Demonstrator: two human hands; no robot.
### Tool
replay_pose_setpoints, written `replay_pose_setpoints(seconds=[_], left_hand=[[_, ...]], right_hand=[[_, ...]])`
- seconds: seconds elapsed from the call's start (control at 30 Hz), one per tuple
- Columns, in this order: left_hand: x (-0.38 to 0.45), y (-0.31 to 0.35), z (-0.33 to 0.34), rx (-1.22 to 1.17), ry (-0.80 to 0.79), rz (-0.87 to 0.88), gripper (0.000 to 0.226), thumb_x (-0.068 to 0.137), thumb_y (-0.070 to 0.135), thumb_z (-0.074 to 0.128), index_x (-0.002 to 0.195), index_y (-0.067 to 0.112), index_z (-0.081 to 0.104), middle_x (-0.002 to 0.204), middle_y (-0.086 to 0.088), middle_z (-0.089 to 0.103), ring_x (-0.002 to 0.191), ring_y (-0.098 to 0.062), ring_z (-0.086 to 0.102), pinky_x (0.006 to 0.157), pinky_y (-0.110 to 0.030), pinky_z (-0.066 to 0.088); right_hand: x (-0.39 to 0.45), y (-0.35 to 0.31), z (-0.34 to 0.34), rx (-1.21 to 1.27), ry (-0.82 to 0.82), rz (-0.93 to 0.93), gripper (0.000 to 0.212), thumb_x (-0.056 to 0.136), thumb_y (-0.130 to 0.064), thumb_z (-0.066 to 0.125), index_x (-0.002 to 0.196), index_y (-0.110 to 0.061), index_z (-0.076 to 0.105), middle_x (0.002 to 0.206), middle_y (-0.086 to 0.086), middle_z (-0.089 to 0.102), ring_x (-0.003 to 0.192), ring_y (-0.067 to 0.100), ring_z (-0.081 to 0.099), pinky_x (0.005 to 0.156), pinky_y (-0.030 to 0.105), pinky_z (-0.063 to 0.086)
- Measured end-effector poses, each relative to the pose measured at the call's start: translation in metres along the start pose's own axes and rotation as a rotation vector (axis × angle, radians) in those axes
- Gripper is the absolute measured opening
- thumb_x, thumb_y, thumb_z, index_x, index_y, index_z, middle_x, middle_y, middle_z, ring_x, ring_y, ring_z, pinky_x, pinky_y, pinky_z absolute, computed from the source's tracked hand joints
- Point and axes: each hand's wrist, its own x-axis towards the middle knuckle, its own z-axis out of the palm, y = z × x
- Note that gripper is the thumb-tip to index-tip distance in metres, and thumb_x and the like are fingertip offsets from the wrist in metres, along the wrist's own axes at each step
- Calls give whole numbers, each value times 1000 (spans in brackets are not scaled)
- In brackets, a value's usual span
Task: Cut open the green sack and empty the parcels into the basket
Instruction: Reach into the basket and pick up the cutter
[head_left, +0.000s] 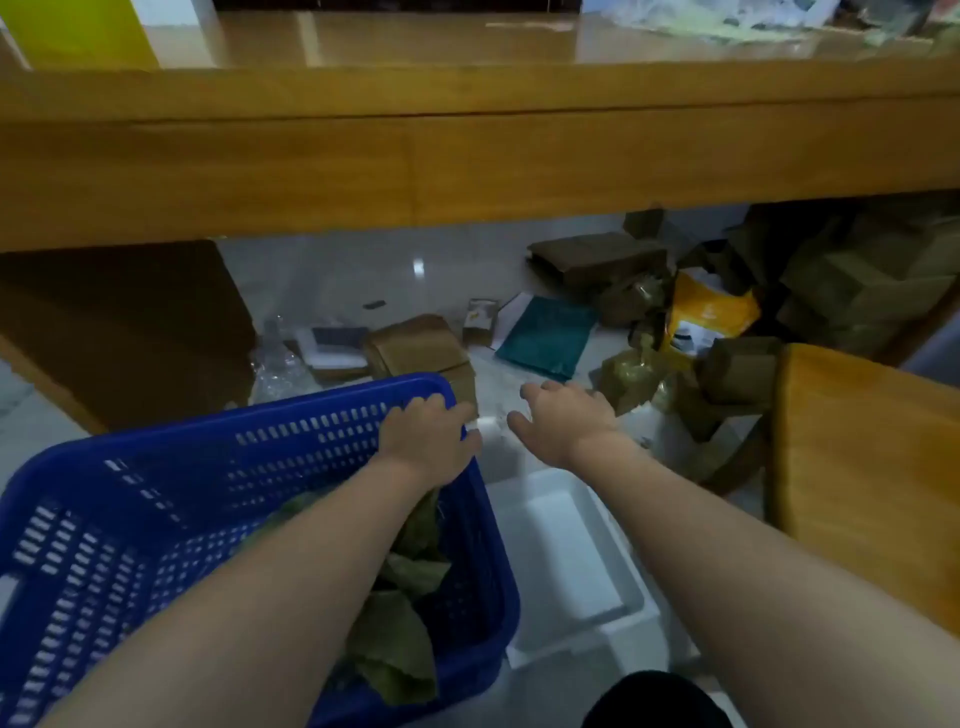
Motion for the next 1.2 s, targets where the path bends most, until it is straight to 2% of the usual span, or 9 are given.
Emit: replay_pose_setpoints(seconds=[0.33,0.5,0.57,0.67,0.77,0.9,1.03,1.1,1.2], left_hand=[[50,7,88,-24,-273,-127,57,99,55,24,152,36,15,151,-8,29,129,-33,42,100,-47,38],[73,16,119,-93,-295,-216,52,100,42,34,146,23,22,135,-14,41,113,-33,52,89,-42,47],[79,23,129,-221,-236,-283,35,98,33,39,131,19,35,120,-15,48,101,-33,55,78,-39,49],[85,36,140,-373,-78,-430,18,92,19,47,110,14,45,113,-17,50,91,-34,56,65,-37,44],[86,41,150,-369,40,-470,18,90,15,49,108,15,48,110,-16,51,86,-34,55,62,-37,44],[89,38,156,-367,88,-475,15,89,15,49,104,17,48,110,-14,50,80,-30,50,61,-35,39],[87,39,154,-380,112,-444,11,88,16,50,98,17,46,108,-13,50,80,-30,51,61,-36,38],[87,39,153,-394,132,-444,17,88,16,49,105,16,50,109,-13,51,83,-31,52,62,-36,35],[87,38,155,-394,125,-437,27,90,19,50,117,18,52,113,-10,50,87,-31,53,65,-38,35]], right_hand=[[35,25,95,32,-199,22,44,103,-41,30,134,-16,48,133,10,56,120,30,52,93,40,40],[51,39,146,72,-261,51,41,102,-38,31,129,-14,51,130,9,58,118,29,54,87,38,39],[58,42,168,95,-298,65,41,102,-37,31,128,-14,51,129,9,58,117,29,54,85,37,37],[69,42,203,128,-335,95,39,103,-36,31,126,-12,51,125,9,59,114,29,55,81,35,35],[81,39,240,182,-378,132,37,103,-35,34,125,-11,51,124,9,59,113,29,56,78,33,36],[95,32,301,331,-473,190,40,102,-37,38,129,-11,48,131,11,57,117,30,55,80,32,40],[98,30,347,504,-525,278,51,101,-42,40,136,-5,44,140,18,51,126,33,51,97,37,42],[98,29,363,566,-546,332,55,101,-43,41,137,-1,41,142,21,49,128,35,49,101,40,41],[105,20,381,627,-544,361,54,100,-40,45,135,1,42,139,23,50,124,36,53,96,40,44]])
